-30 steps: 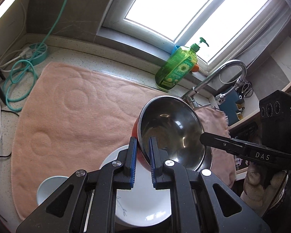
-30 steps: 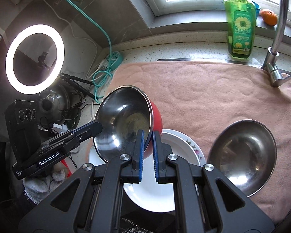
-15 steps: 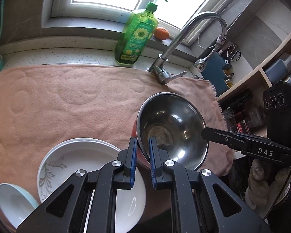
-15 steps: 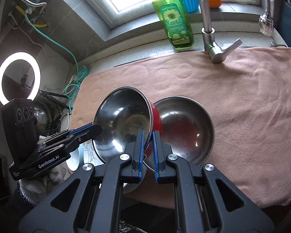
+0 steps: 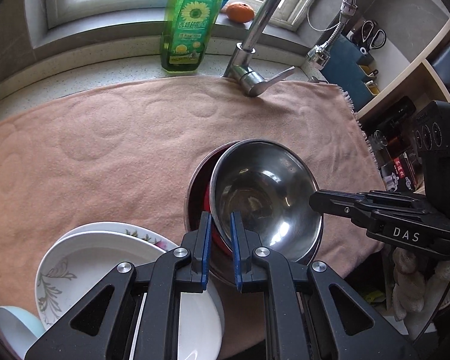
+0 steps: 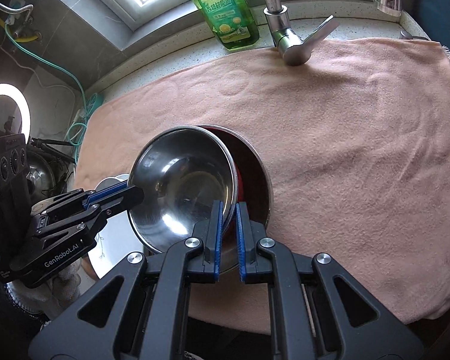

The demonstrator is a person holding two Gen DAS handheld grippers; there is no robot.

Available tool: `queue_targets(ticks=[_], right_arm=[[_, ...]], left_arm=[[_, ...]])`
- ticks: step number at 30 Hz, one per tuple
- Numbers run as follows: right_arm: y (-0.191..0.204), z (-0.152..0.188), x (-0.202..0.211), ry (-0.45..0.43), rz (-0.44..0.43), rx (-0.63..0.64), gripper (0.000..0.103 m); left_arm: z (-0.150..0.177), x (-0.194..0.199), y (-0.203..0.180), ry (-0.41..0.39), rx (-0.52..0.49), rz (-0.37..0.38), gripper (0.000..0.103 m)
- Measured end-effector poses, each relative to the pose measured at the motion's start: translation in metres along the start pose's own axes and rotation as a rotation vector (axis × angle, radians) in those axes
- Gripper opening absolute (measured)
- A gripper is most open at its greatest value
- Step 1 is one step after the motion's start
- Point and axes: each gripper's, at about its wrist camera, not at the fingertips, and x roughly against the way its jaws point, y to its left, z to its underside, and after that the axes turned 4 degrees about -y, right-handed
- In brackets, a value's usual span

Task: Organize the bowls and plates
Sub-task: 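Carry the red-bottomed bowl and lower it into the steel bowl, then open the right tool and lift it off the nested steel bowls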

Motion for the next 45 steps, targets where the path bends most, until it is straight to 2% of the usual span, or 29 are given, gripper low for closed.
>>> queue_targets(ticks=[10,17,20,28,35,45], right_arm=[[-0.002,-0.002,-0.01,0.029,0.008,0.023,0.009],[-0.002,-0.004,-0.016,0.053,0.02,0.022,0.011],[-0.002,-0.003,-0.016,0.054,0.021,0.023,0.012],[0.003,-0.003,-0.016,0.033,0.067,0.057,0.012],[0.002,-0.005,-0.014,0.039,0.063,0.049,0.014],[0.007,-0.01,0.001,0.018,0.03,0.048,0.014]], left_arm=[[0.002,-0.009,-0.001,0.024,-0.008,-0.029,0.011],[0.0,-0.017,0.001,0.067,0.019,-0.01,0.011],[0.0,-0.017,0.001,0.072,0.011,-0.013,0.014],[0.004,-0.023,-0.003,0.102,-0.02,-0.013,0.014],[0.002,-0.023,-0.001,0.11,-0.019,-0.011,0.015],[-0.004,-0.006,-0.001,0.066,-0.02,0.004,0.015]])
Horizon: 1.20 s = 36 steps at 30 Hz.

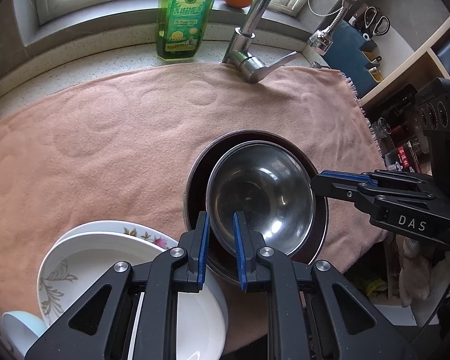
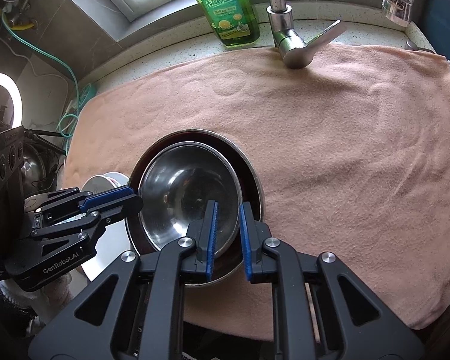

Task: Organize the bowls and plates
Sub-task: 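Open the right tool and lift it off the nested steel bowls, then move the right tool to the rim of the light blue bowl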

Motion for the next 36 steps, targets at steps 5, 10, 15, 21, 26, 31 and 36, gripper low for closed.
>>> queue_targets(ticks=[5,10,15,21,26,31,36], right_arm=[[0.009,-0.002,0.014,-0.033,-0.016,0.006,0.014],[0.026,-0.005,0.029,-0.076,-0.038,0.031,0.014],[0.051,-0.007,0.043,-0.116,-0.07,0.073,0.014],[0.09,-0.003,0.048,-0.164,-0.12,0.141,0.046],[0.131,0.005,0.031,-0.141,-0.147,0.251,0.046],[0.173,0.016,0.007,-0.085,-0.197,0.324,0.046],[0.217,0.028,-0.014,-0.029,-0.23,0.42,0.046]], left_arm=[[-0.005,0.023,0.0,-0.061,0.0,0.014,0.015],[-0.007,0.059,0.008,-0.146,0.035,0.049,0.015],[-0.003,0.104,0.028,-0.264,0.072,0.032,0.015],[0.027,0.152,0.076,-0.37,0.178,-0.037,0.015],[0.068,0.18,0.118,-0.4,0.274,-0.124,0.021],[0.117,0.197,0.157,-0.408,0.39,-0.202,0.028],[0.17,0.195,0.184,-0.375,0.507,-0.261,0.028]])
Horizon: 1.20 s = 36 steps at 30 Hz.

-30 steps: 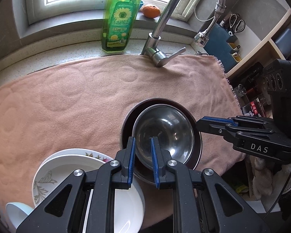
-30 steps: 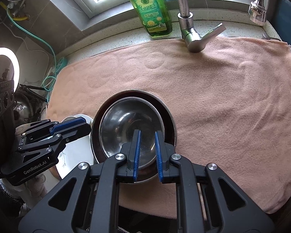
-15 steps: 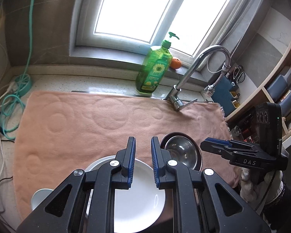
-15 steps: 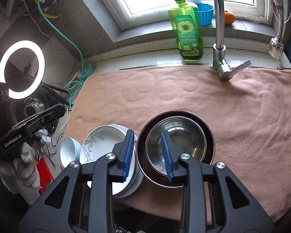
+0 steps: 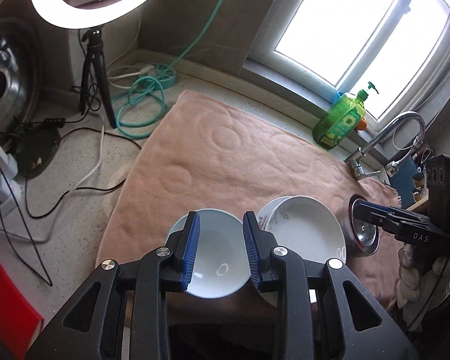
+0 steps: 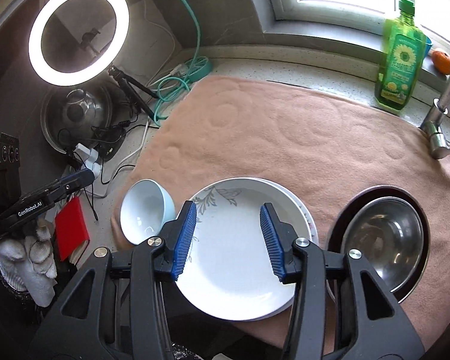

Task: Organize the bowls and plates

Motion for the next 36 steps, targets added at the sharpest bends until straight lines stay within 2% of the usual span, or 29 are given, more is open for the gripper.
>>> queue_targets(ticks=[6,14,16,18,25,27,32,36], right_arm=[[0.033,0.001,-0.034,0.061,-0.037,0.063,0.046],[0.062,0.003,-0.073,0.138,-0.046,0.145,0.046],[0.066,0.002,-0.083,0.155,-0.036,0.162,0.043],[0.069,0.002,-0.094,0.181,-0.038,0.164,0.036],[0.072,0.0,-0.123,0.236,-0.026,0.174,0.032],[0.073,-0.001,-0.129,0.247,-0.027,0.178,0.027],[0.077,-0.002,-0.136,0.261,-0.029,0.19,0.027],[0.08,-0.003,-0.141,0.279,-0.039,0.198,0.019]], left_arm=[[0.035,-0.004,0.032,0.038,0.101,-0.028,0.028],[0.054,-0.018,0.054,0.081,0.195,0.0,0.028],[0.056,-0.022,0.056,0.089,0.217,0.014,0.028],[0.058,-0.026,0.058,0.095,0.221,0.014,0.028],[0.057,-0.036,0.06,0.121,0.242,0.049,0.028],[0.058,-0.038,0.06,0.124,0.245,0.049,0.028],[0.059,-0.043,0.066,0.142,0.27,0.058,0.028],[0.06,-0.044,0.067,0.145,0.275,0.065,0.027]])
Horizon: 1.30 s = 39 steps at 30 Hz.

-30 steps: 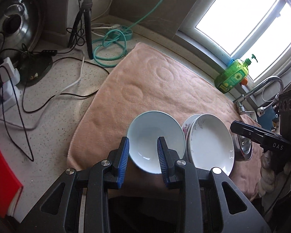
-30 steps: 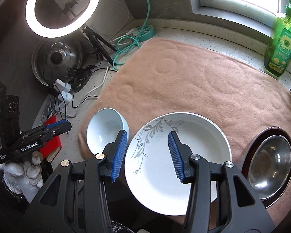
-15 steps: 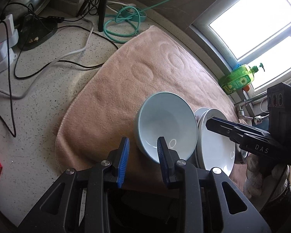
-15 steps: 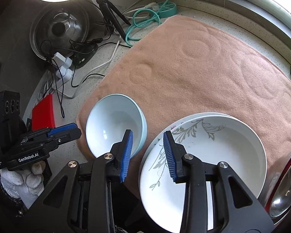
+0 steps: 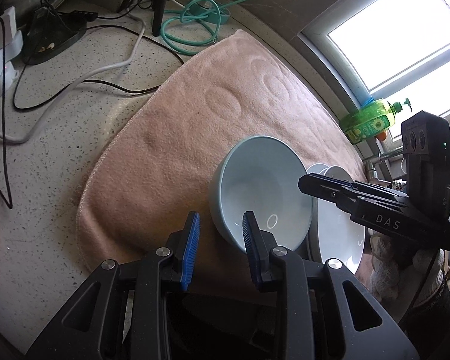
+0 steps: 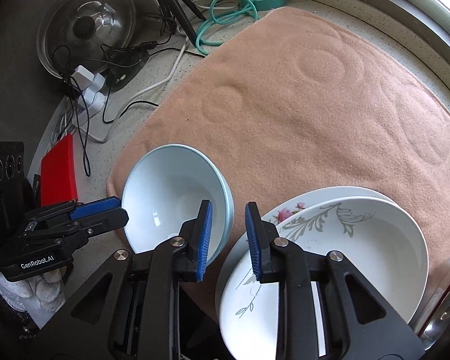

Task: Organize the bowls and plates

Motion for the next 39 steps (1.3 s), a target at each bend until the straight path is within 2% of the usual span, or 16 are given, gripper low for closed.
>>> queue_targets(ticks=[1,4,10,24,32,39], right_arm=[[0.001,-0.001,-0.001,0.003,-0.002,0.002,0.019],[0.003,-0.002,-0.003,0.011,-0.002,0.01,0.014],[0.003,-0.004,-0.004,0.015,0.004,0.017,0.01],[-0.002,-0.004,0.005,-0.021,-0.014,-0.036,0.01],[-0.008,-0.008,0.037,-0.086,-0.025,-0.071,0.01],[-0.029,-0.002,0.076,-0.148,-0.002,-0.121,0.01]], left_arm=[[-0.001,-0.001,0.0,0.003,0.001,0.001,0.027],[-0.002,-0.003,0.0,0.0,0.008,0.0,0.018],[-0.003,-0.007,-0.002,0.003,0.003,0.003,0.012],[-0.014,0.0,-0.012,-0.025,-0.033,-0.015,0.012],[-0.031,0.013,-0.036,-0.045,-0.102,0.002,0.012],[-0.042,0.014,-0.074,-0.038,-0.197,0.046,0.012]])
